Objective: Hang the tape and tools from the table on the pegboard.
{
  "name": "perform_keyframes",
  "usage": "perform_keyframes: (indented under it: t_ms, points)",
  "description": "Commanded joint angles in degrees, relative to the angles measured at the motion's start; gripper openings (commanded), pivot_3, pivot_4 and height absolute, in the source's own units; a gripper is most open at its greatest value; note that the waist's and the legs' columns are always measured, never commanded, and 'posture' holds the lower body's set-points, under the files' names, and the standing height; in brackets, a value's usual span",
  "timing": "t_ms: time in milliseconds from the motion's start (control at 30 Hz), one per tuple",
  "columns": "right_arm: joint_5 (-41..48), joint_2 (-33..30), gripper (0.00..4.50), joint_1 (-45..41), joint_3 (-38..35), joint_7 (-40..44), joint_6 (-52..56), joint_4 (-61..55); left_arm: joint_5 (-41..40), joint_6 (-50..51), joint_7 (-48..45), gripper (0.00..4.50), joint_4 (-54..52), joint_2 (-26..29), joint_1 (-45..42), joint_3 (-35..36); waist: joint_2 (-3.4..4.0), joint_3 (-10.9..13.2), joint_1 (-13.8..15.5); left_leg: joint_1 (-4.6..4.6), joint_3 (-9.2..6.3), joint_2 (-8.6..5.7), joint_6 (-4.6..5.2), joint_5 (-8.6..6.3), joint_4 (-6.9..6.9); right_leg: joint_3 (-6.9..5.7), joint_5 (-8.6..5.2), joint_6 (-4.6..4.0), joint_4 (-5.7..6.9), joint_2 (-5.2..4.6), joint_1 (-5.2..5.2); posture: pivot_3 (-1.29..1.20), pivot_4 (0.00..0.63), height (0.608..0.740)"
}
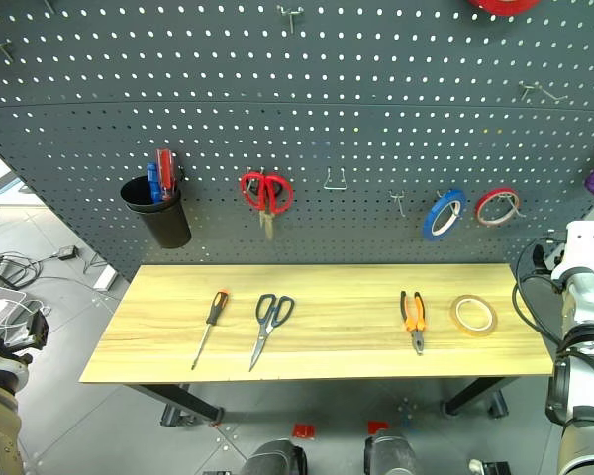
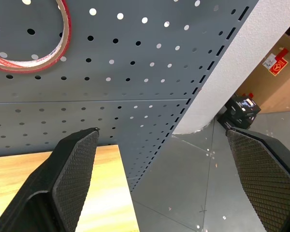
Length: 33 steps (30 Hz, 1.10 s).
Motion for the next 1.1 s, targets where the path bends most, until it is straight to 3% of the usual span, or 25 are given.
perform_keyframes:
  t_ms: [33, 500, 767, 1100]
  points:
    - [-0.16, -1.15, 4.50, -1.35, -0.61, -0.22, -1.34, -0.73, -0.30, -1.31, -0.40, 4.19, -2.65, -0.18, -0.05, -0.03, 0.00, 0.00, 0.00, 0.00, 0.05, 0.00, 0.00, 0.00, 0.00, 0.05, 0.01, 0.01, 0.01, 0.00, -0.02, -0.12, 0.079, 0.740]
    - [-0.50, -0.73, 4.50, -0.85, -0.08, 1.33, -1.62, -1.06, 0.74, -1.46, 0.23, 4.19, -2.74, -0.13, 1.21, 0.11, -0.01, 0.00, -0.22, -0.04, 0.90, 0.04, 0.19, -0.11, -0.03, 0.88, 0.15, 0.25, 0.08, 0.04, -0.53, -0.12, 0.087, 0.740]
    - [-1.02, -0.99, 4.50, 1.54, 0.33, 3.75, -2.72, -2.27, 4.40, -2.58, -1.07, 4.19, -6.31, 0.67, 3.05, -3.48, -0.01, 0.00, -0.20, -0.05, 0.96, 0.06, 0.24, -0.14, -0.03, 0.94, 0.16, 0.25, 0.06, 0.03, -0.56, -0.14, 0.099, 0.740]
    - [0.05, 3.37, 4.50, 14.34, 4.74, 17.09, -3.84, -20.63, 3.43, 3.04, -1.46, 4.19, -15.93, -3.88, 2.64, -9.99, 0.14, 0.20, -0.49, -0.05, 1.09, 0.10, 0.31, -0.18, -0.02, 1.04, 0.18, 0.28, 0.04, 0.03, -0.59, -0.19, 0.129, 0.740]
